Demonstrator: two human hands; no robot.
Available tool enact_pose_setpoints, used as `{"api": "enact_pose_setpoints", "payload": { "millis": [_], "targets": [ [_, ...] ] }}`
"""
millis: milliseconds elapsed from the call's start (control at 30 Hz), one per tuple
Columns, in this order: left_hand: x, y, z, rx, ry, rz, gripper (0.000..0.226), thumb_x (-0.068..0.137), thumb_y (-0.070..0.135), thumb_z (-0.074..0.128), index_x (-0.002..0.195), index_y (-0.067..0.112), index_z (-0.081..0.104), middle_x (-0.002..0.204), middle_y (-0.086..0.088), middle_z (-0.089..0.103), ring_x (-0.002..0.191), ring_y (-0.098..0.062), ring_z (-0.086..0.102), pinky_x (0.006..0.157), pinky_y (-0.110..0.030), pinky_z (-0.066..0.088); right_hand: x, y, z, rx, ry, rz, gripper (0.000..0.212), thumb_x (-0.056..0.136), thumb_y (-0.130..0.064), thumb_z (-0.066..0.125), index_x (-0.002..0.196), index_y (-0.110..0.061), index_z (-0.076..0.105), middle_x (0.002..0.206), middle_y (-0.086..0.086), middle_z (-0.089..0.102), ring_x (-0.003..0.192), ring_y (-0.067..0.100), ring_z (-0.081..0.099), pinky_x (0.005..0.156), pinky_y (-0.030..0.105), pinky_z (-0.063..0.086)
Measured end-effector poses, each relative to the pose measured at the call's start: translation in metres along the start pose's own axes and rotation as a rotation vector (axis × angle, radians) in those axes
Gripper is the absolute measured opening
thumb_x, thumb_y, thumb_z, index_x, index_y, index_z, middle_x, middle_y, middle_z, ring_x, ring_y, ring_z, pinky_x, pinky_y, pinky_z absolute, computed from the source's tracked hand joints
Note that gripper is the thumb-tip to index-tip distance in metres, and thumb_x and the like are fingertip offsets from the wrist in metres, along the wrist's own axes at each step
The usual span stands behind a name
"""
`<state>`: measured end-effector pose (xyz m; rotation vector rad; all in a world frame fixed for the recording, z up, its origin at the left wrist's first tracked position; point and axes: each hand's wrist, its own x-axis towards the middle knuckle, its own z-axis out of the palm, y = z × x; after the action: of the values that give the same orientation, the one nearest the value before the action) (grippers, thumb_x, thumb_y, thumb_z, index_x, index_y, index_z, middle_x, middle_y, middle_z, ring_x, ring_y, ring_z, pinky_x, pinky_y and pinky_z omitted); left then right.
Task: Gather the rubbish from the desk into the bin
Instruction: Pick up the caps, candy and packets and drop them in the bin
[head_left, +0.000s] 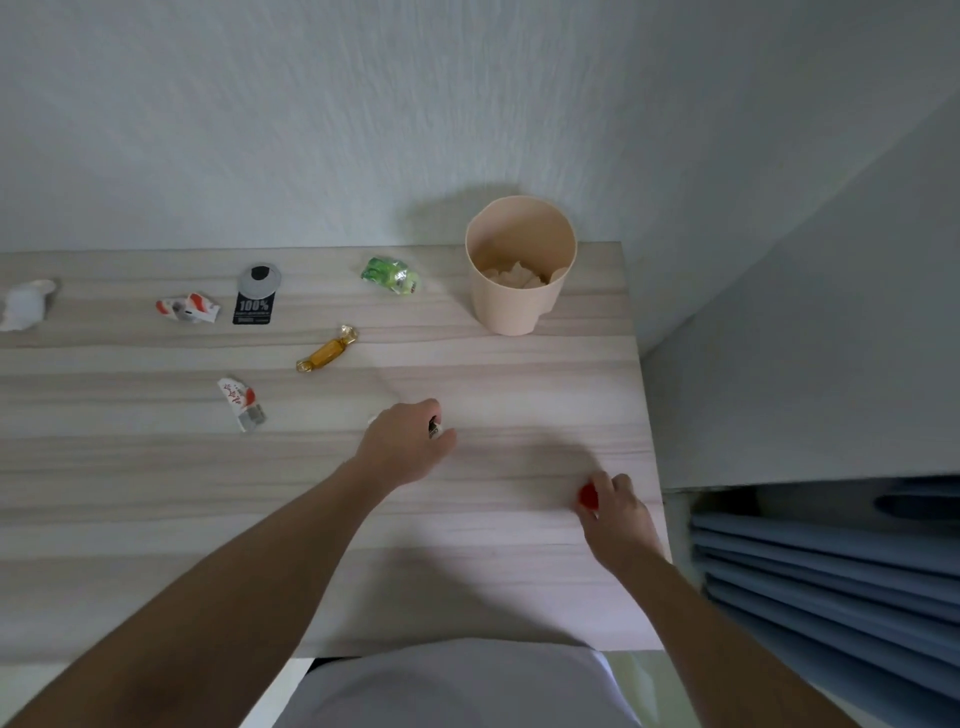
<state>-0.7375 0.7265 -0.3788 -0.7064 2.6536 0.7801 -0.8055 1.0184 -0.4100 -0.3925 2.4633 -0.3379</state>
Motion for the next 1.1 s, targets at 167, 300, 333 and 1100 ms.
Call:
{"api": "enact_pose_setpoints", "payload": {
  "millis": [167,300,333,1100],
  "targets": [
    [-0.016,-0.016,-0.010,-0.022,0.019,-0.085,0.031,0.082,0.046,0.055,0.072,0.019,0.044,0.062,0.001,0.054,0.062,-0.021,0.052,0.052,-0.030,0.034,0.004,-0.021,-0.007,0.053,-0.008,-0.058,0.021,0.089,-0.031,0.057,0.105,-0.023,0.046,0.100,0.000,0.048,0.080,0.018,0.054,0.068,0.027,0.047],
    [-0.030,-0.032,-0.023,-0.037,0.082,-0.156,0.036,0.082,0.046,0.057,0.073,0.012,0.048,0.062,0.000,0.054,0.058,-0.018,0.049,0.049,-0.029,0.031,0.011,-0.052,-0.016,0.019,0.001,-0.108,0.012,0.082,-0.017,0.056,0.081,-0.019,0.045,0.081,0.000,0.051,0.067,0.014,0.051,0.056,0.024,0.041],
    [-0.033,-0.037,-0.027,-0.050,0.095,-0.170,0.034,0.082,0.044,0.057,0.074,0.012,0.050,0.063,-0.001,0.055,0.059,-0.019,0.050,0.050,-0.030,0.032,0.014,-0.061,-0.018,0.004,0.009,-0.122,0.012,0.082,-0.014,0.055,0.078,-0.018,0.045,0.078,0.001,0.051,0.065,0.015,0.051,0.054,0.024,0.039],
    [-0.018,-0.216,-0.085,-0.349,0.291,-0.367,0.015,0.090,0.018,0.053,0.103,0.013,0.047,0.081,-0.005,0.059,0.076,-0.028,0.055,0.068,-0.034,0.040,0.097,-0.299,0.014,-0.155,-0.080,-0.482,0.049,0.093,-0.028,0.055,0.138,-0.027,0.034,0.069,-0.006,0.054,0.075,0.021,0.059,0.075,0.037,0.051]
  ]
}}
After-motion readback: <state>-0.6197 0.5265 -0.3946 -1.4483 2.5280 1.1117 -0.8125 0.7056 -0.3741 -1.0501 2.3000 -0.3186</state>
